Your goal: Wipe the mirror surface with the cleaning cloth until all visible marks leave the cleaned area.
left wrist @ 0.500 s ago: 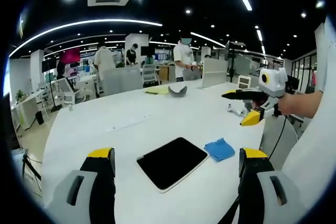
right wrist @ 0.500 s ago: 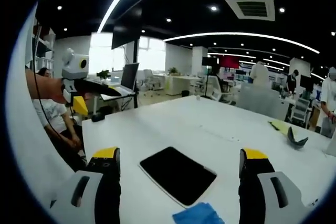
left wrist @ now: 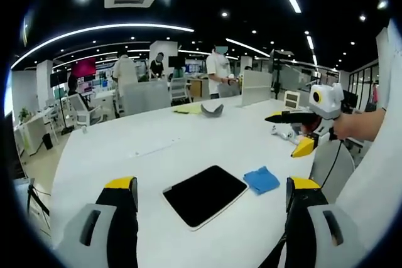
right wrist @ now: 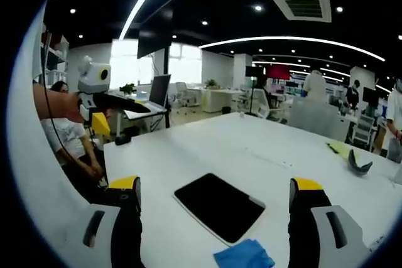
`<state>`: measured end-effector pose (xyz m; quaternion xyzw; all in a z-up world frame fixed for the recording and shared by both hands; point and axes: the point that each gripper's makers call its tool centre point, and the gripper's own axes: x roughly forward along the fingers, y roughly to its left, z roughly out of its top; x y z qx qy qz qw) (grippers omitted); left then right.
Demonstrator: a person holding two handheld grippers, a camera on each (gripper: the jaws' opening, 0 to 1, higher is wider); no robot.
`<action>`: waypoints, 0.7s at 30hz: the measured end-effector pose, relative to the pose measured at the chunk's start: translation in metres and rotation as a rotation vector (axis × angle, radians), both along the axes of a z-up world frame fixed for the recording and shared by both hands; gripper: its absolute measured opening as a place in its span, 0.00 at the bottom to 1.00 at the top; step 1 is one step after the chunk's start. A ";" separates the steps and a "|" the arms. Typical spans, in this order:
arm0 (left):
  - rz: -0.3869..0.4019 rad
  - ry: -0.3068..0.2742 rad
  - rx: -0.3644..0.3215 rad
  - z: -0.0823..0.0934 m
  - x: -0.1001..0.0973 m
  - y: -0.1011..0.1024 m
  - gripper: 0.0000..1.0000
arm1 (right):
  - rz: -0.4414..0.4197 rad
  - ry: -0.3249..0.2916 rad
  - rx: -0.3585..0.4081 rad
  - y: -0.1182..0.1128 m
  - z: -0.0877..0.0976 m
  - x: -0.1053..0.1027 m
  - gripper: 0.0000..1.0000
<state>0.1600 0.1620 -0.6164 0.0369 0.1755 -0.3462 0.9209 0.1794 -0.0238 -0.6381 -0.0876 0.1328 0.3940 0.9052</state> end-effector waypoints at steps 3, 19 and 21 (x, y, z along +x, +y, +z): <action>0.003 -0.001 -0.003 0.001 -0.002 0.001 0.99 | 0.005 -0.002 -0.001 0.002 0.001 0.001 0.99; 0.019 0.006 0.000 -0.004 0.003 0.006 0.99 | 0.001 0.021 0.029 0.005 0.003 0.005 1.00; 0.014 0.007 -0.006 -0.004 0.004 0.004 0.99 | -0.001 0.026 0.037 0.006 0.003 0.004 1.00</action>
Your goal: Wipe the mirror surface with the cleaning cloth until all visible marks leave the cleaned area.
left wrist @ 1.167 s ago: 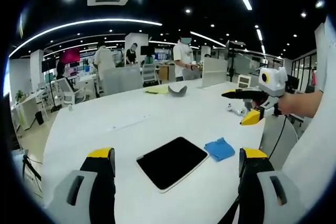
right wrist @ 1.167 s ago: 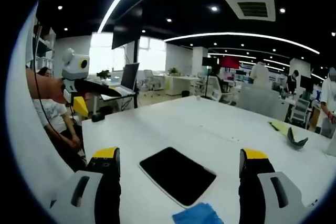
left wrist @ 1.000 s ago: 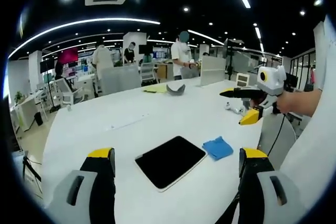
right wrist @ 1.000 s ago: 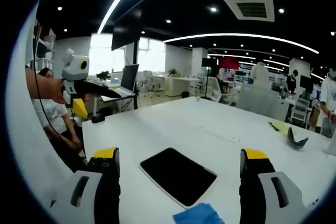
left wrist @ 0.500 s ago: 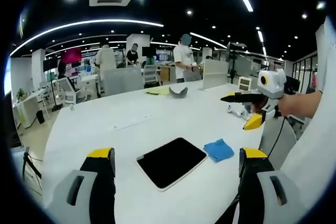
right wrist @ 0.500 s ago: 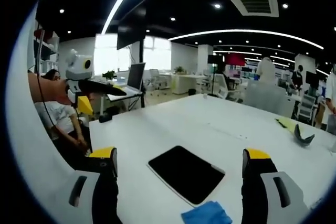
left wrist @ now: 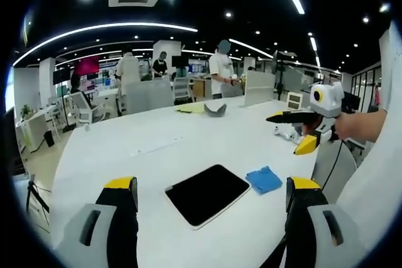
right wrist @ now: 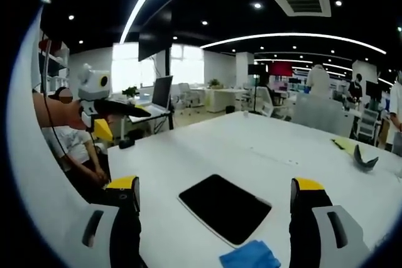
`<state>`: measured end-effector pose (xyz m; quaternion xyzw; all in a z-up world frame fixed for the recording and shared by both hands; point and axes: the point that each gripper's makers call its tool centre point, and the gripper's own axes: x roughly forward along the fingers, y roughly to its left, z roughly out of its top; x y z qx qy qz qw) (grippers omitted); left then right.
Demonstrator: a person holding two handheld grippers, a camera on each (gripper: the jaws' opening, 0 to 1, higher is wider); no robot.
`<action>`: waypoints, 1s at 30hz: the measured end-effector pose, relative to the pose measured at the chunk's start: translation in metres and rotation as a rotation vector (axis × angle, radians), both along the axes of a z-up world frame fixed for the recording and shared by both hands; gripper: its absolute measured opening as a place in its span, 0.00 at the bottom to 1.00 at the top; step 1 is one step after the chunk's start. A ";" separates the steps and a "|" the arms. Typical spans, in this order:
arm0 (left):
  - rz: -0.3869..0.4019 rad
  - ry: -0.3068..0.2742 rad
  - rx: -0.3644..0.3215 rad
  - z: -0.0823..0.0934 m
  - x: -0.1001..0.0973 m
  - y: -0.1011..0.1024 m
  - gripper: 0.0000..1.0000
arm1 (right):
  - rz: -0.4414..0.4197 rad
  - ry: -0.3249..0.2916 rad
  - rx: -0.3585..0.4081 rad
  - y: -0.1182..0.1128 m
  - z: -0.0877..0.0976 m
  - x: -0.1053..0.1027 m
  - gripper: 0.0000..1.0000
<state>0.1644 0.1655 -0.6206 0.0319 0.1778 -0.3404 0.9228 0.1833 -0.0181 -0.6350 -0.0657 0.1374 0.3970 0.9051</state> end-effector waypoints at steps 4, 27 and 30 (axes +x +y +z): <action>-0.010 -0.001 -0.001 0.000 0.001 -0.004 0.99 | -0.006 0.000 -0.003 -0.003 -0.001 -0.001 1.00; 0.002 -0.002 -0.012 0.001 -0.002 -0.005 0.99 | -0.064 -0.013 -0.007 -0.023 -0.008 0.008 0.97; -0.002 -0.004 -0.017 0.002 -0.002 -0.006 0.99 | -0.065 -0.019 -0.004 -0.027 -0.012 0.009 0.97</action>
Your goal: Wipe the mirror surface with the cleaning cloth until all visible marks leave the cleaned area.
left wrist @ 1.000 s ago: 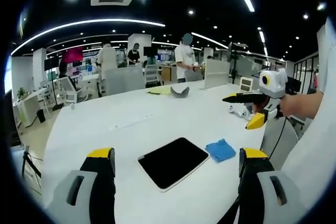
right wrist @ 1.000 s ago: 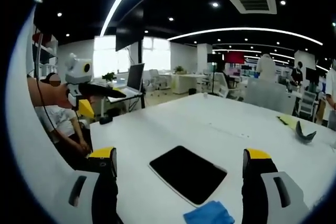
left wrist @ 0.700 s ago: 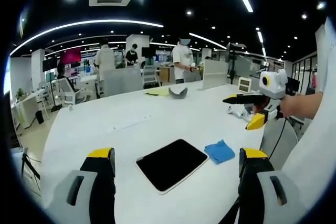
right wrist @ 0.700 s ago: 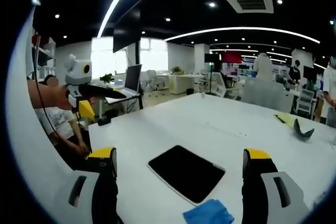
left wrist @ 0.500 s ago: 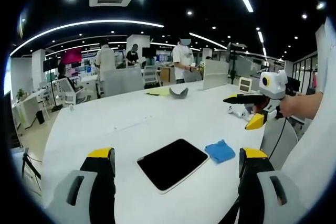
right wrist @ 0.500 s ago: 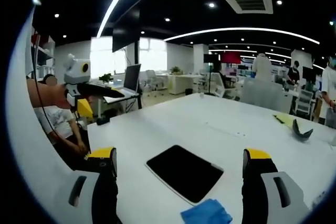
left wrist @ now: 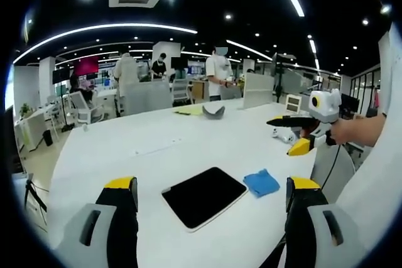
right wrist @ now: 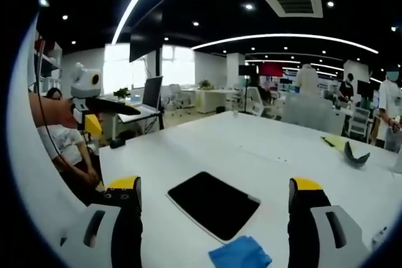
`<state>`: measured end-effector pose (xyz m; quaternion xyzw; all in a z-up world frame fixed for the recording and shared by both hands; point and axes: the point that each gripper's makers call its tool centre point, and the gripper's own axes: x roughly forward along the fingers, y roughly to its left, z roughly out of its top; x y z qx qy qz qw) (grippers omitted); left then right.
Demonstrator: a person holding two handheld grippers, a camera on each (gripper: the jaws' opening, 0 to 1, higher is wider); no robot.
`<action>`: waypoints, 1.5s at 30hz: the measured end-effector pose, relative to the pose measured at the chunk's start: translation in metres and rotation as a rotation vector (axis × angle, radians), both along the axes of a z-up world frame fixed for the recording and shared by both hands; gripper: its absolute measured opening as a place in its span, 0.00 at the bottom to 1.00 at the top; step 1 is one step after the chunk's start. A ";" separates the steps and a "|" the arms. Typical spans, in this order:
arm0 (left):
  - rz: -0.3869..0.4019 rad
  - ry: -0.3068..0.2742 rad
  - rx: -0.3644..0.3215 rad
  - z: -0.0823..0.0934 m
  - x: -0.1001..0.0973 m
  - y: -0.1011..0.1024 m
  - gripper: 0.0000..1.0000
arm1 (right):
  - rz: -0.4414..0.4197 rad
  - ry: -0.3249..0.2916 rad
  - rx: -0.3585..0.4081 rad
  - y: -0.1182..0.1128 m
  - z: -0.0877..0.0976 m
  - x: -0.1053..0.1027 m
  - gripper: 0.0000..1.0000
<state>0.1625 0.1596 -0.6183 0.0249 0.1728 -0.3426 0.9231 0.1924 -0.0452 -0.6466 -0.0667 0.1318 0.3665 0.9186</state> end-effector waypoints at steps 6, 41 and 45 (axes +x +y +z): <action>-0.005 0.000 0.003 0.000 0.001 -0.002 0.99 | -0.007 0.021 -0.046 -0.011 -0.021 0.002 0.90; -0.009 0.005 0.027 0.000 0.003 -0.009 0.99 | -0.018 0.143 -0.158 -0.043 -0.152 0.005 0.41; -0.010 0.011 0.031 -0.001 0.003 -0.008 0.99 | -0.001 0.157 -0.186 -0.041 -0.165 0.005 0.38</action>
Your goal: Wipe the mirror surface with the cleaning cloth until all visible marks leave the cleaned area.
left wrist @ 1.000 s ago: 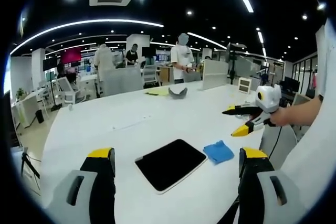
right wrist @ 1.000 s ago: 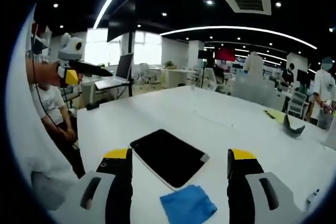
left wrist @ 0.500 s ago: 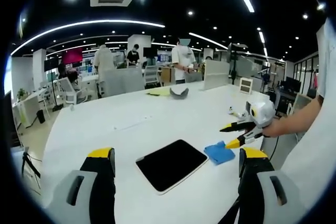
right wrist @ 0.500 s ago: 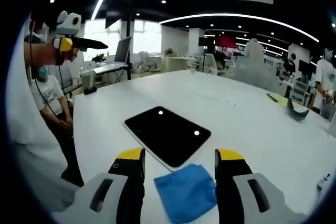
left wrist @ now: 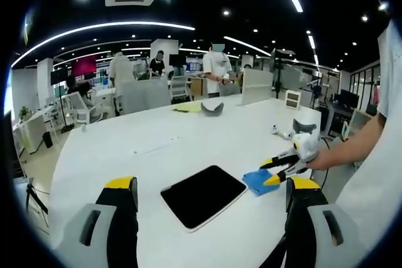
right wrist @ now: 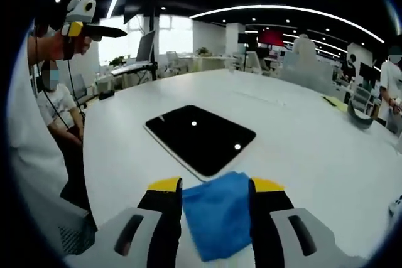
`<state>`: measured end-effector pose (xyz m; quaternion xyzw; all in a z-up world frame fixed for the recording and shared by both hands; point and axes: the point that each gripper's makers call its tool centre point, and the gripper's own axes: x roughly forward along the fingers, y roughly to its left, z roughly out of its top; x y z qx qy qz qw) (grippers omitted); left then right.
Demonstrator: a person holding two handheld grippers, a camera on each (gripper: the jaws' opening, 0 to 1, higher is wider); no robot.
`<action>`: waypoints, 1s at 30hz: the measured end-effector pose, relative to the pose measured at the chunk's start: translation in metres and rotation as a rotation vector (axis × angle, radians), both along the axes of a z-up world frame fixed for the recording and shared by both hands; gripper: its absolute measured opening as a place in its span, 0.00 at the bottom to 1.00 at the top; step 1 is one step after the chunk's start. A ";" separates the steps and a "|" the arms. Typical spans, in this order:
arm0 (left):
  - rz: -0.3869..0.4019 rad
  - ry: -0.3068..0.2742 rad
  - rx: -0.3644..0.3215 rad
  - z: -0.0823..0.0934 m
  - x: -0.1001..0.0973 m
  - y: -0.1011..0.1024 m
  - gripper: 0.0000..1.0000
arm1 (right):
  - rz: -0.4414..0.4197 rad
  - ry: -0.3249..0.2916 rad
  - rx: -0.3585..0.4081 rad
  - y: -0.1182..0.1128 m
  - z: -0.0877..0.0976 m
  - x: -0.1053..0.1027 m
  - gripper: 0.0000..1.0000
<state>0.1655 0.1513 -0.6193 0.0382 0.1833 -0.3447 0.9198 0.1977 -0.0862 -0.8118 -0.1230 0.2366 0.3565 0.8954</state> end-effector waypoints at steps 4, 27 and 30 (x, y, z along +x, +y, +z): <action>-0.006 0.005 0.006 0.000 0.000 0.001 0.99 | -0.015 0.027 -0.014 -0.004 -0.012 0.003 0.34; -0.031 0.018 0.049 -0.009 -0.007 0.017 0.98 | -0.091 0.045 -0.058 -0.012 -0.036 0.004 0.32; -0.026 0.014 0.038 -0.007 -0.007 0.018 0.98 | -0.104 0.063 -0.068 -0.015 -0.041 0.005 0.32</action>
